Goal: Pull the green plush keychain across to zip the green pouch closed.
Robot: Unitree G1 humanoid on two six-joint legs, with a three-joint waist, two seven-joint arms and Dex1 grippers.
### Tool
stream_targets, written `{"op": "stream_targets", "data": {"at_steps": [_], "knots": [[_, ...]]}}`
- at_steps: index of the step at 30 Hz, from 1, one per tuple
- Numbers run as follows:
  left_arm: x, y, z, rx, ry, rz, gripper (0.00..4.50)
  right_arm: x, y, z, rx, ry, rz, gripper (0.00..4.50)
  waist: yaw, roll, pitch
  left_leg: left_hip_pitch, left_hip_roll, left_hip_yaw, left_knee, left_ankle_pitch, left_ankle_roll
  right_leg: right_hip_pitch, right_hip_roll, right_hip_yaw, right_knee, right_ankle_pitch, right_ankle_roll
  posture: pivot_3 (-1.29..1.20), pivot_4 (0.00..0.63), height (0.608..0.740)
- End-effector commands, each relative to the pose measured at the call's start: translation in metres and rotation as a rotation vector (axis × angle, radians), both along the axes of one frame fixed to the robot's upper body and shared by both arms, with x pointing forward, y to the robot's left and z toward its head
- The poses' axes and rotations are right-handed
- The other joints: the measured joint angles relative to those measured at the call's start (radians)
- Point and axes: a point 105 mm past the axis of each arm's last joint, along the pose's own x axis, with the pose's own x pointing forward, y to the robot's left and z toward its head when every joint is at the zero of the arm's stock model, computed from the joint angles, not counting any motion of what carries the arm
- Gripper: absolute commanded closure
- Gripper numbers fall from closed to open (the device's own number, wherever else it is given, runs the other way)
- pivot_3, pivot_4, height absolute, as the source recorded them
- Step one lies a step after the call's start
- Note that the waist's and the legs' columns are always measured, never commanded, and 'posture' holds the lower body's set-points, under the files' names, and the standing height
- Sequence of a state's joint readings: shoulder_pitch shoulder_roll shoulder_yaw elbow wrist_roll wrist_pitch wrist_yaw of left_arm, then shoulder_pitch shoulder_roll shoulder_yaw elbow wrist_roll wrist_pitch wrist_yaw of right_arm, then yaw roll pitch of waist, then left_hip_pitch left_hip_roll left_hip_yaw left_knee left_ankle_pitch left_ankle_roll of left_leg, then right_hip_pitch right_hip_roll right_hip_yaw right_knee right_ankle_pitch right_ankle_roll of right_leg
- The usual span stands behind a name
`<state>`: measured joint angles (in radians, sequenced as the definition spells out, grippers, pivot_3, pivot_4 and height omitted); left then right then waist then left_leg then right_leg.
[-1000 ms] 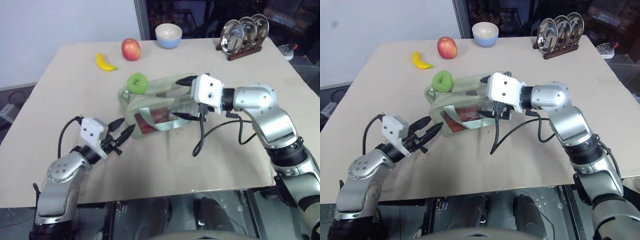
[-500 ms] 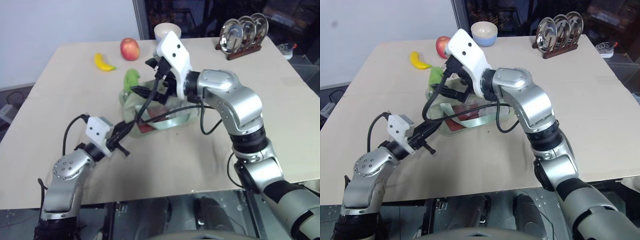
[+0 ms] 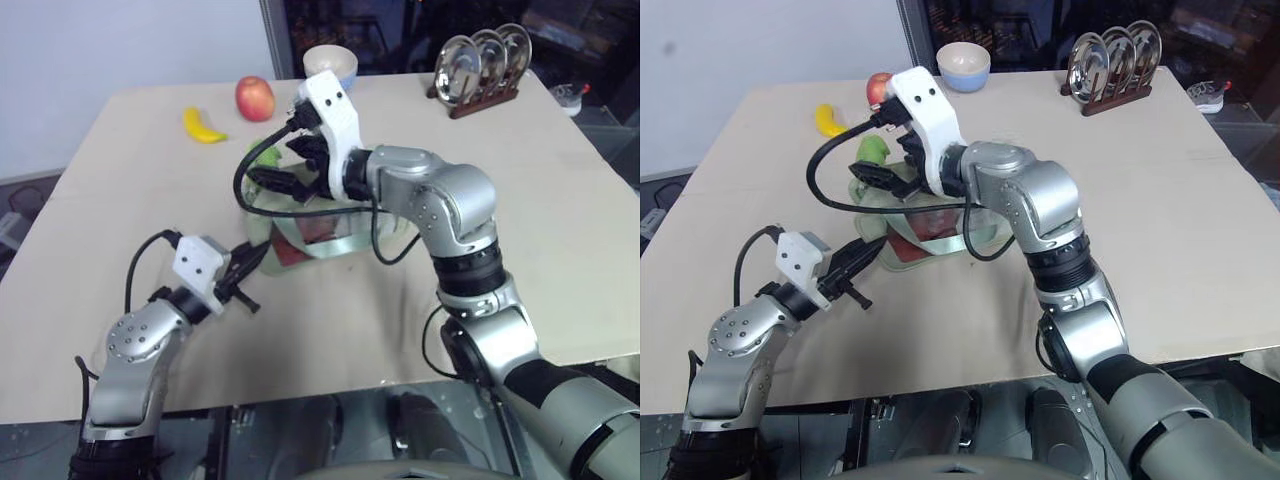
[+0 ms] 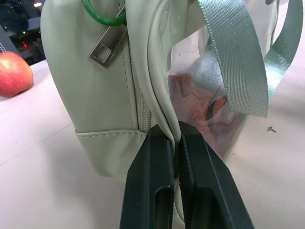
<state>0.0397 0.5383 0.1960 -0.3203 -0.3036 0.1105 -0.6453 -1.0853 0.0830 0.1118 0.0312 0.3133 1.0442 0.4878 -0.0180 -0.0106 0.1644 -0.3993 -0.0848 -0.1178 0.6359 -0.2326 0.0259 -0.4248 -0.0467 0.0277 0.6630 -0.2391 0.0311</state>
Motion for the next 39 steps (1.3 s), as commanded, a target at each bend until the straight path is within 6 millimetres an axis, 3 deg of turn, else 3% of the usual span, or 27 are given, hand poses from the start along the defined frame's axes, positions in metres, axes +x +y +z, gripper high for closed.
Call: {"op": "stream_targets", "data": {"at_steps": [1,8,15,20,23,27,34,37,39], "knots": [[-0.002,-0.003,0.010,0.012,-0.055,-0.006,4.50,-0.004,0.005,0.013,0.011,-0.051,0.007,1.28,0.000,0.000,0.000,0.000,0.000,0.000,0.000,0.000,0.000,0.000,0.000,0.000,0.000,0.000,0.000,0.00,0.150,0.740],[-0.001,-0.001,0.005,0.008,-0.045,0.010,4.50,-0.014,0.002,0.029,0.075,-0.096,0.059,4.43,-0.001,0.000,0.000,0.000,0.000,0.000,0.000,0.000,0.000,0.000,0.000,0.000,0.000,0.000,0.000,0.00,0.150,0.740],[0.006,0.013,-0.010,0.014,0.011,0.091,4.50,-0.022,-0.010,0.062,0.278,-0.156,0.106,4.43,-0.002,0.000,0.000,0.000,0.000,0.000,0.000,0.000,0.000,0.000,0.000,0.000,0.000,0.000,0.000,0.00,0.150,0.740],[0.008,0.024,-0.023,0.022,0.062,0.153,4.50,-0.012,-0.029,0.083,0.360,-0.233,0.004,4.43,-0.003,0.000,0.000,0.000,0.000,0.000,0.000,0.000,0.000,0.000,0.000,0.000,0.001,0.000,0.000,0.00,0.150,0.740],[0.007,0.028,-0.025,0.016,0.067,0.174,4.50,0.005,-0.048,0.083,0.368,-0.265,-0.113,4.43,-0.005,0.000,0.000,0.000,0.000,0.000,0.000,0.000,0.000,0.000,0.000,0.000,0.001,0.000,0.000,0.00,0.150,0.740],[0.007,0.035,-0.027,-0.001,0.069,0.214,4.50,0.038,-0.081,0.063,0.279,-0.321,-0.307,4.43,-0.007,0.000,0.000,0.000,0.000,0.001,0.000,0.000,0.000,0.000,0.000,0.000,0.000,0.000,0.000,0.00,0.150,0.740],[0.006,0.044,-0.028,-0.012,0.068,0.273,4.50,0.093,-0.164,0.037,0.241,-0.317,-0.669,4.43,-0.027,0.001,-0.001,0.002,0.001,0.003,0.000,0.000,0.000,0.000,0.001,0.002,0.002,0.000,0.000,0.00,0.150,0.740],[0.007,0.047,-0.026,-0.018,0.060,0.290,4.50,0.110,-0.195,0.012,0.202,-0.250,-0.810,4.43,-0.026,0.001,-0.001,0.003,0.002,0.006,-0.001,0.000,0.000,0.000,0.002,0.006,0.003,0.000,0.000,0.00,0.150,0.740],[0.009,0.047,-0.024,-0.035,0.056,0.300,4.50,0.114,-0.199,-0.014,0.114,-0.222,-0.815,4.43,-0.023,0.001,-0.001,0.003,0.002,0.006,-0.001,0.000,0.000,0.000,0.002,0.006,0.003,0.000,0.000,0.00,0.150,0.740]]}}
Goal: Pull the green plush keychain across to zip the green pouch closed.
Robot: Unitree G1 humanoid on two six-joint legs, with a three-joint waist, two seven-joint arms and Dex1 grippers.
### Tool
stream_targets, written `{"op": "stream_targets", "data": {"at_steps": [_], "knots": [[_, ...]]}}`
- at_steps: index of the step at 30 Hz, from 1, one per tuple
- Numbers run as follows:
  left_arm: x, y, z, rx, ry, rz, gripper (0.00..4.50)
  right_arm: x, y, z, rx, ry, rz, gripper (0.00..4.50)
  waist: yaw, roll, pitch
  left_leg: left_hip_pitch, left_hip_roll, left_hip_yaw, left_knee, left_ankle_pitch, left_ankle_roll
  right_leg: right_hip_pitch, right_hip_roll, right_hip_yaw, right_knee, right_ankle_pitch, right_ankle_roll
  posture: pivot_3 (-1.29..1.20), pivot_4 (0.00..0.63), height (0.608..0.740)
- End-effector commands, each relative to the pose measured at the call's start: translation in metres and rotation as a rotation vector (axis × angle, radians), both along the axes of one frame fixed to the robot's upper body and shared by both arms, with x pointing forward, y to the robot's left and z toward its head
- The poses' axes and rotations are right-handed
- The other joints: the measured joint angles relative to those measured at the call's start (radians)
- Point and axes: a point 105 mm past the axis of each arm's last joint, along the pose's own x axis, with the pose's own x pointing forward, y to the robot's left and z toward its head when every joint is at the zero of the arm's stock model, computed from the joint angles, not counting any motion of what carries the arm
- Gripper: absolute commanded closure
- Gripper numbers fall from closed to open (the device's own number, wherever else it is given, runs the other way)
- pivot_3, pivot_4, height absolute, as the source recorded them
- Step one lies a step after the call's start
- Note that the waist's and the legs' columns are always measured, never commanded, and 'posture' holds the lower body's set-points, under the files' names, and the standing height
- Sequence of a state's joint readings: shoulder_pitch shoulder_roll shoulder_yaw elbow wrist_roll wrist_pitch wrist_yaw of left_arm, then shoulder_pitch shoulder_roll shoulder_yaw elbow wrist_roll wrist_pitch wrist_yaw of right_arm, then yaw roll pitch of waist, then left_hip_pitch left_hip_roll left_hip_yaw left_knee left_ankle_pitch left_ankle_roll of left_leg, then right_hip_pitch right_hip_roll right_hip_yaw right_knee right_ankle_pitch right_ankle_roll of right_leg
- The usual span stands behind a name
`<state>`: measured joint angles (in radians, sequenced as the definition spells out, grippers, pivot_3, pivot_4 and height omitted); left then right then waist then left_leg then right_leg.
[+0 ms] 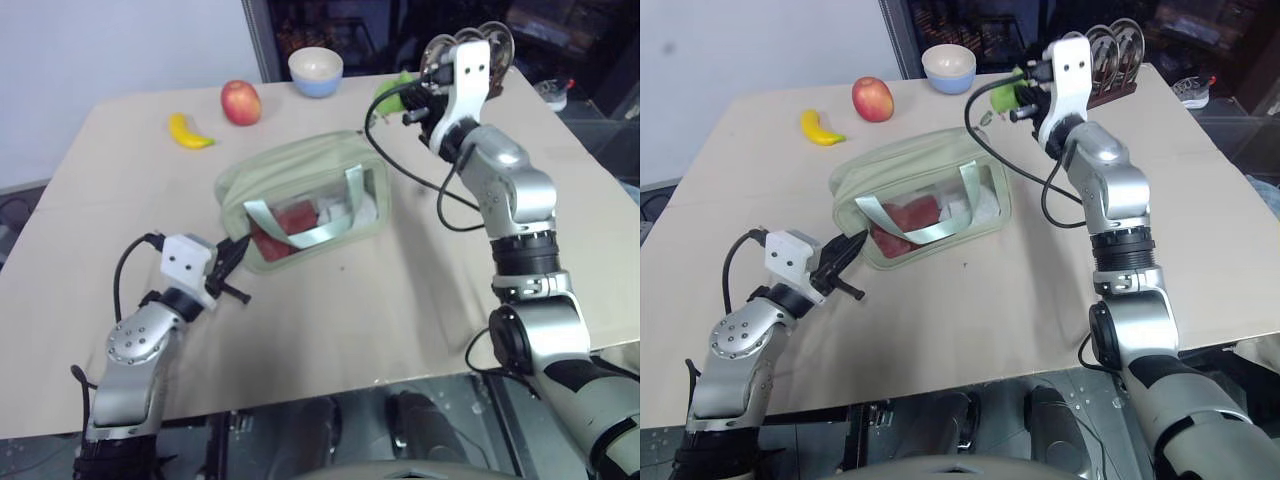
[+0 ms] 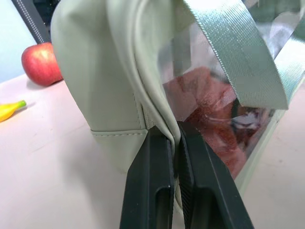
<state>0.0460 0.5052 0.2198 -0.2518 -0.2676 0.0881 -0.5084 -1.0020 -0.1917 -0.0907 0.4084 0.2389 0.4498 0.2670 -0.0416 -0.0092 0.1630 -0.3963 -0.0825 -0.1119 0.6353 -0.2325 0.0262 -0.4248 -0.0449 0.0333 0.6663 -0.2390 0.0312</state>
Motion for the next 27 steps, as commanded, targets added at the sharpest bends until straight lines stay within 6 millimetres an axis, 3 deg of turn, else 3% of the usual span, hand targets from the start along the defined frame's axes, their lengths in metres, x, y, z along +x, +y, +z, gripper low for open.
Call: {"op": "stream_targets", "data": {"at_steps": [1,6,10,15,19,24,27], "knots": [[0.000,0.022,-0.014,-0.008,0.062,0.110,4.50,0.005,-0.032,-0.016,-0.079,-0.007,-0.112,4.43,0.000,0.000,0.000,0.000,0.000,0.000,0.000,0.000,0.000,0.000,0.000,0.000,0.000,0.000,0.000,0.00,0.150,0.740],[0.003,0.021,-0.012,-0.018,0.061,0.113,4.50,-0.006,-0.014,-0.103,-0.442,0.070,-0.021,4.43,-0.002,0.001,-0.002,0.001,0.000,0.003,0.000,0.000,0.000,0.000,0.000,0.002,0.000,0.000,0.000,0.00,0.150,0.740],[0.004,0.024,-0.010,-0.027,0.058,0.122,4.50,-0.010,-0.022,-0.133,-0.709,0.049,-0.034,4.43,-0.002,0.001,-0.002,0.004,0.000,0.005,0.000,-0.002,0.004,0.000,0.001,0.005,0.004,0.000,0.000,0.00,0.150,0.740],[0.005,0.027,-0.007,-0.031,0.047,0.125,4.50,-0.008,-0.044,-0.151,-0.907,0.070,-0.047,4.43,-0.002,0.001,-0.003,0.017,0.000,0.005,0.000,-0.003,0.005,0.013,0.002,0.005,0.003,0.000,0.000,0.00,0.150,0.740],[0.006,0.024,-0.003,-0.045,0.033,0.104,4.50,-0.012,-0.037,-0.152,-0.927,0.049,0.019,4.43,-0.001,0.001,-0.003,0.017,0.002,0.006,0.000,-0.003,0.005,0.014,0.003,0.005,0.003,0.000,0.000,0.00,0.150,0.740],[0.007,0.008,0.008,-0.086,0.007,0.009,4.50,-0.021,-0.017,-0.132,-0.664,0.056,0.148,4.43,0.002,0.000,-0.003,0.016,0.002,0.005,0.000,-0.003,0.005,0.014,0.002,0.005,0.002,0.000,0.000,0.00,0.150,0.740],[0.004,0.006,0.013,-0.108,0.008,-0.030,4.50,-0.028,-0.018,-0.120,-0.594,0.055,0.200,3.53,0.003,0.001,-0.003,0.015,0.002,0.005,0.000,-0.003,0.005,0.014,0.002,0.005,0.001,0.000,0.000,0.00,0.150,0.740]]}}
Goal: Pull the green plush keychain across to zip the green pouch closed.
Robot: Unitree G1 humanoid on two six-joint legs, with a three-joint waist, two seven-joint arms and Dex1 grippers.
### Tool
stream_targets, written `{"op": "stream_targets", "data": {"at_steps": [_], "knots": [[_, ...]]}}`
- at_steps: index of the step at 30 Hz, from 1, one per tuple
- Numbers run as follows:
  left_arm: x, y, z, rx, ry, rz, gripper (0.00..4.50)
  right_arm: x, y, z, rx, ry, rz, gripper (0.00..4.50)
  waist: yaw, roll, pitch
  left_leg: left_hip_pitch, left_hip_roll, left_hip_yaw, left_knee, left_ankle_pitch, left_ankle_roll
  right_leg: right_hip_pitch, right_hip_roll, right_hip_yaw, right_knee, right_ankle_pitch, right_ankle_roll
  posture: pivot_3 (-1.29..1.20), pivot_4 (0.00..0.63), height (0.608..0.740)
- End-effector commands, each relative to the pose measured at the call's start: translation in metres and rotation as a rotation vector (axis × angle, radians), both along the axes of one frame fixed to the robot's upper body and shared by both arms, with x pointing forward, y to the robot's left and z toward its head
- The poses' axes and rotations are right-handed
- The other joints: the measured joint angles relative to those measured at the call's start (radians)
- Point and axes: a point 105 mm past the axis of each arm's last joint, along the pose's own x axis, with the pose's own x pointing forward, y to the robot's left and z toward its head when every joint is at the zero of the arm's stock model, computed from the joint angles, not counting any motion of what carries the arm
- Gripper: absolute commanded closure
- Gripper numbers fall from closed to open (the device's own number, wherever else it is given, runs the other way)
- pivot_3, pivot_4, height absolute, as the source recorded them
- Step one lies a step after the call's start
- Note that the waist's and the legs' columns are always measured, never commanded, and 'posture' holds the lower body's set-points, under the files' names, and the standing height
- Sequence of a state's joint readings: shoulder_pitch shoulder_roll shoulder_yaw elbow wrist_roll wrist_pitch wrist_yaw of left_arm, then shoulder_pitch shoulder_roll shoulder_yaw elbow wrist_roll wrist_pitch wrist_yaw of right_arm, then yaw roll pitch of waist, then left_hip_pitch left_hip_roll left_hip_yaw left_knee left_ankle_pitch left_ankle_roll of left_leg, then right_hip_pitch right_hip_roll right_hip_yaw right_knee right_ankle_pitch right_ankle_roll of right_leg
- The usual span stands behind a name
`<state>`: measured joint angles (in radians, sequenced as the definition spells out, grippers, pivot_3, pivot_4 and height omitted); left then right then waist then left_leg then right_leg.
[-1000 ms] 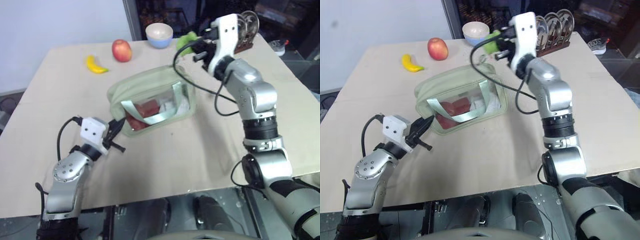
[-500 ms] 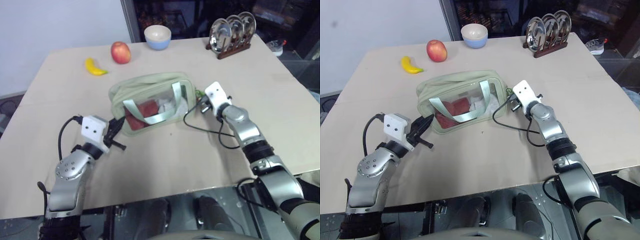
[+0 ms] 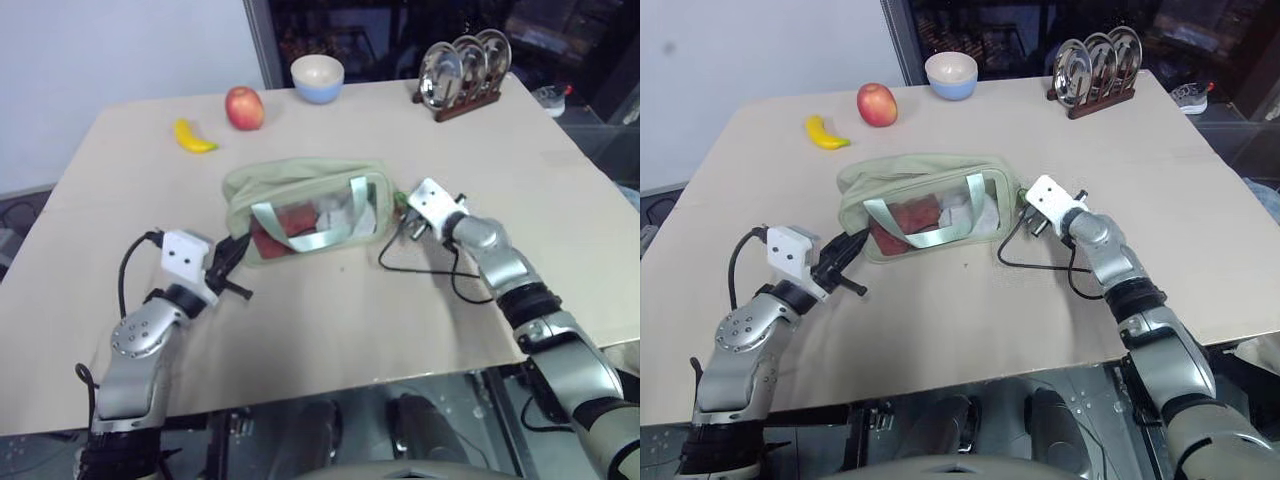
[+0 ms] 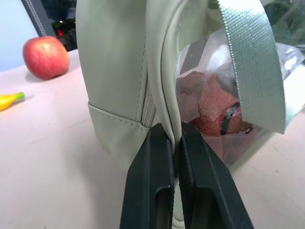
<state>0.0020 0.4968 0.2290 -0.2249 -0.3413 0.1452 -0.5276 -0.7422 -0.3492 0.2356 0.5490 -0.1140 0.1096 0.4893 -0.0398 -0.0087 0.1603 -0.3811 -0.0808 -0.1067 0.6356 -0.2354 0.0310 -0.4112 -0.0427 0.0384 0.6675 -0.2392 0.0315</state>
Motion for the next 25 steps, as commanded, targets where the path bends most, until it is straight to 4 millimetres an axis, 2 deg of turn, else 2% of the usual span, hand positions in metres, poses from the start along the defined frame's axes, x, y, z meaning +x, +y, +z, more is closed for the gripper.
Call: {"op": "stream_targets", "data": {"at_steps": [1,3,7,8,12,17,20,25], "knots": [[-0.004,0.005,0.012,-0.024,-0.018,-0.024,3.74,-0.009,-0.005,0.021,0.105,0.020,0.051,3.10,0.001,0.000,0.000,-0.001,0.000,0.000,0.000,0.000,0.000,0.000,0.000,0.000,-0.001,0.000,0.000,0.00,0.150,0.740],[-0.009,0.004,0.016,-0.045,-0.011,-0.052,3.03,-0.017,-0.008,0.029,0.156,0.037,0.086,2.19,0.002,0.000,0.000,-0.002,0.000,-0.001,0.000,0.000,0.000,0.000,0.000,-0.001,-0.002,0.000,0.000,0.00,0.150,0.740],[-0.019,0.002,0.024,-0.057,-0.001,-0.100,1.09,-0.036,-0.018,0.039,0.188,0.058,0.146,0.22,0.005,0.000,0.001,-0.006,0.000,-0.003,0.000,-0.001,0.001,-0.003,-0.001,-0.003,-0.005,0.000,0.000,0.00,0.150,0.740],[-0.027,0.003,0.026,-0.047,0.009,-0.122,0.63,-0.046,-0.023,0.045,0.203,0.056,0.179,0.00,0.005,0.000,0.001,-0.006,0.000,-0.003,0.000,-0.001,0.001,-0.003,-0.001,-0.003,-0.005,0.000,0.000,0.00,0.150,0.740],[-0.056,0.013,0.046,-0.059,-0.020,-0.140,0.63,-0.084,-0.045,0.068,0.236,0.022,0.257,0.00,0.009,0.000,0.001,-0.012,0.000,-0.004,0.000,-0.002,0.003,-0.007,-0.002,-0.004,-0.009,0.000,0.000,0.00,0.150,0.740],[-0.076,0.029,0.061,-0.033,-0.014,-0.107,0.63,-0.127,-0.061,0.102,0.347,-0.025,0.325,0.00,0.017,0.001,0.002,-0.014,0.000,-0.005,0.000,-0.003,0.004,-0.007,-0.002,-0.006,-0.010,0.000,0.000,0.00,0.150,0.740],[-0.082,0.033,0.061,-0.018,0.014,-0.102,0.63,-0.140,-0.067,0.108,0.334,-0.024,0.314,0.00,0.026,0.001,0.002,-0.013,0.000,-0.005,0.000,-0.003,0.004,-0.006,-0.003,-0.007,-0.010,0.000,0.000,0.00,0.150,0.740],[-0.089,0.038,0.062,-0.005,0.045,-0.113,0.63,-0.155,-0.074,0.105,0.296,-0.005,0.299,0.00,0.035,0.000,0.002,-0.013,0.000,-0.007,0.002,-0.003,0.004,-0.003,-0.004,-0.009,-0.011,-0.001,0.000,0.00,0.150,0.740]]}}
